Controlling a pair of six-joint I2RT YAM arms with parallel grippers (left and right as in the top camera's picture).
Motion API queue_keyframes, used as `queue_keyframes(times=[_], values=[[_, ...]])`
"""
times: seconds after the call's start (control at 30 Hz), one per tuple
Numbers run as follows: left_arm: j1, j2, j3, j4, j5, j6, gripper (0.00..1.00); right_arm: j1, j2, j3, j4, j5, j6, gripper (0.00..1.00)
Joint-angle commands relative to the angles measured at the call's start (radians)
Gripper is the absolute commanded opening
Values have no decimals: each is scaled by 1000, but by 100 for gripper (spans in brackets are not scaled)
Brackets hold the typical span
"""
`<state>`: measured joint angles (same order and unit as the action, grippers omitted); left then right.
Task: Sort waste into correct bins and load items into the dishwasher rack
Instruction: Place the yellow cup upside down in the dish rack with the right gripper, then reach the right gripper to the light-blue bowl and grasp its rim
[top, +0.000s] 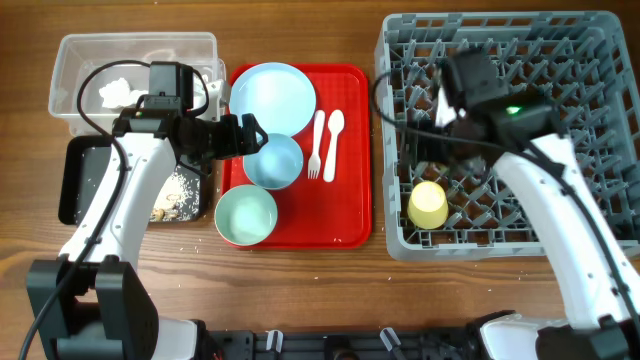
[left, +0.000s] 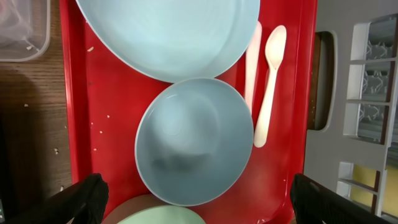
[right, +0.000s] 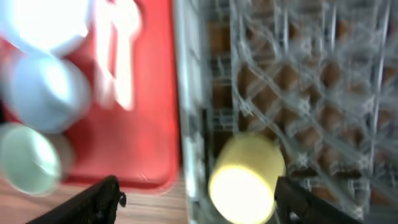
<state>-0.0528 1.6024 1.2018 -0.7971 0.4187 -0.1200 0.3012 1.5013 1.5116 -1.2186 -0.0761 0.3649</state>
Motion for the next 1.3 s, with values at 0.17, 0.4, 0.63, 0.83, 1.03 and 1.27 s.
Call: queue_keyframes(times=[0.17,0.4,0.63,0.83,1.03,1.27], values=[[128,-177,55,-30,-49,8,100,182,166,38,348,-106,55,73],[197,-193,55,-53,-106,9,100,282,474,39,464,-128,143,49],[197,-193,55,-53,-106,8,100,296,588,38,583,-270,143,44],[197,-193,55,-53,-106,8,100,298,636,38,591,-268,217,36],[197,-193,55,-53,-106,8,100,298,648,38,589,-267,219,21],[197,-193,55,-53,-106,8,100,298,644,41,587,-284,222,4]])
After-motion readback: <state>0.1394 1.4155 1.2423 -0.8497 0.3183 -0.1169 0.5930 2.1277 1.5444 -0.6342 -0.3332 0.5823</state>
